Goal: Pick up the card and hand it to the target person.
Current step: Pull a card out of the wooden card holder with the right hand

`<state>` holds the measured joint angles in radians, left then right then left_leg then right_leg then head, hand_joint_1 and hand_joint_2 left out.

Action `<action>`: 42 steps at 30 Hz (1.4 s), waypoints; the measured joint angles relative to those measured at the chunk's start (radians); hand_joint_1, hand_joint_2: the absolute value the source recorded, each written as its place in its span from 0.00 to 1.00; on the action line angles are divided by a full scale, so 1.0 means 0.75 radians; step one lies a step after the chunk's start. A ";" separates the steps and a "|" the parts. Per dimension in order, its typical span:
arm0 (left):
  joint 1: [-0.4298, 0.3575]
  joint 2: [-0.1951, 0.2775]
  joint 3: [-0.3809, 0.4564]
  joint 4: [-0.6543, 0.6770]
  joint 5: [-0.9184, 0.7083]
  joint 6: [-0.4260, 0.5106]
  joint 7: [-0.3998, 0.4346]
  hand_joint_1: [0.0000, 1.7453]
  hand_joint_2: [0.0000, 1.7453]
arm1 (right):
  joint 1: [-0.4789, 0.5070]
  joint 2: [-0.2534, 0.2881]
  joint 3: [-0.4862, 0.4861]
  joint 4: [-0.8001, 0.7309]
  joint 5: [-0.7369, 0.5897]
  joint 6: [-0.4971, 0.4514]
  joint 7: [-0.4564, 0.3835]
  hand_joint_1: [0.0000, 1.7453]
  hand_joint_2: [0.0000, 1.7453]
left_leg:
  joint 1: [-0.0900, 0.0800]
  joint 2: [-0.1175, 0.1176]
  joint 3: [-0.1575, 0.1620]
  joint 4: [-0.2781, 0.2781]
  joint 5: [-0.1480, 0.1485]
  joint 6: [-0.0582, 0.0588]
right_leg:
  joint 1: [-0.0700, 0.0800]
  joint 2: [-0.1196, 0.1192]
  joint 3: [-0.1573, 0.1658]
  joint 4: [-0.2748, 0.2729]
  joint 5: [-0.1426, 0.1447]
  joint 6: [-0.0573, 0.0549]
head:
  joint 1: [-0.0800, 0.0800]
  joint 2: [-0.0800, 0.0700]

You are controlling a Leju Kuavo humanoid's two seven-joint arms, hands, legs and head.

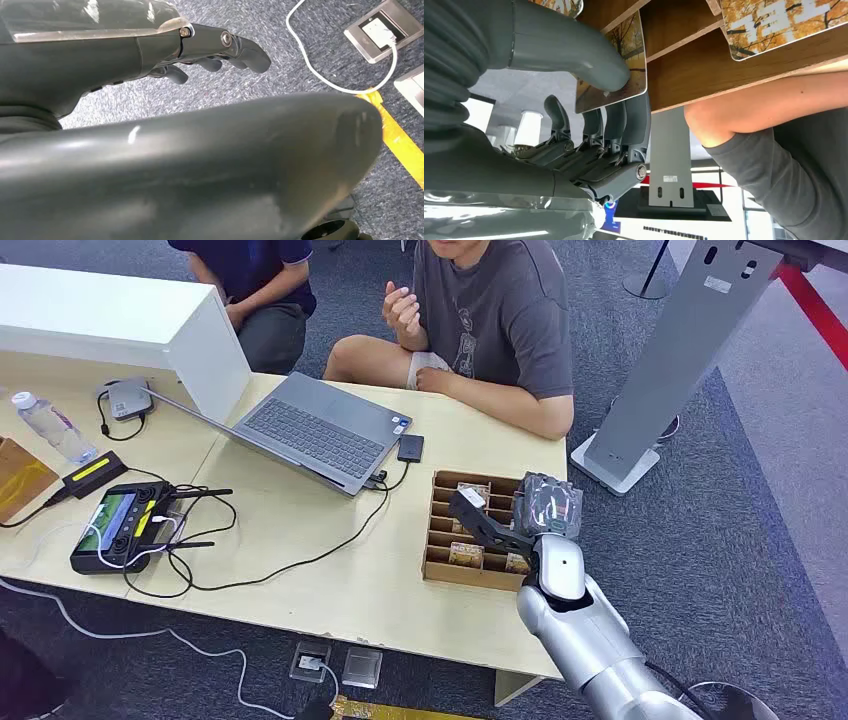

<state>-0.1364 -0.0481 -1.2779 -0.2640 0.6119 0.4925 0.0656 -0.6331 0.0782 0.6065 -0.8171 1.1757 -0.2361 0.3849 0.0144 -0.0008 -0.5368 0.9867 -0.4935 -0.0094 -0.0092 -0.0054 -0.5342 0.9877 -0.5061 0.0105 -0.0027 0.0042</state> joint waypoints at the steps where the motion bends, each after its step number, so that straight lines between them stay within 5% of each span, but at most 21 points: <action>1: 0.000 0.000 0.000 0.000 0.000 0.000 0.000 0.00 0.00 | 0.000 0.000 0.000 0.000 0.001 0.000 0.002 0.83 1.00 | 0.000 0.000 0.000 0.000 0.000 0.000 | 0.000 0.000 0.000 0.000 0.000 0.000 | 0.000 0.000; 21: 0.000 0.000 0.000 0.000 -0.008 0.000 0.005 0.00 0.00 | 0.005 0.001 0.003 -0.011 -0.009 -0.001 0.007 0.94 1.00 | 0.000 0.000 0.003 0.000 0.000 0.000 | 0.000 0.000 0.002 0.000 0.001 -0.001 | 0.000 0.000; 42: 0.004 0.000 0.001 0.000 -0.005 0.001 0.002 0.00 0.00 | 0.125 -0.051 0.003 -0.500 0.039 0.051 0.022 0.94 1.00 | 0.000 0.001 -0.004 0.000 0.000 0.000 | 0.000 0.001 -0.004 0.000 0.001 -0.001 | -0.001 0.000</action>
<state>-0.1333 -0.0482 -1.2769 -0.2640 0.6080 0.4934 0.0669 -0.5390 0.0397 0.6085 -1.1918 1.2049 -0.1977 0.4015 0.0144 -0.0003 -0.5398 0.9869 -0.4935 -0.0094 -0.0091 -0.0049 -0.5374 0.9878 -0.5055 0.0100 -0.0032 0.0042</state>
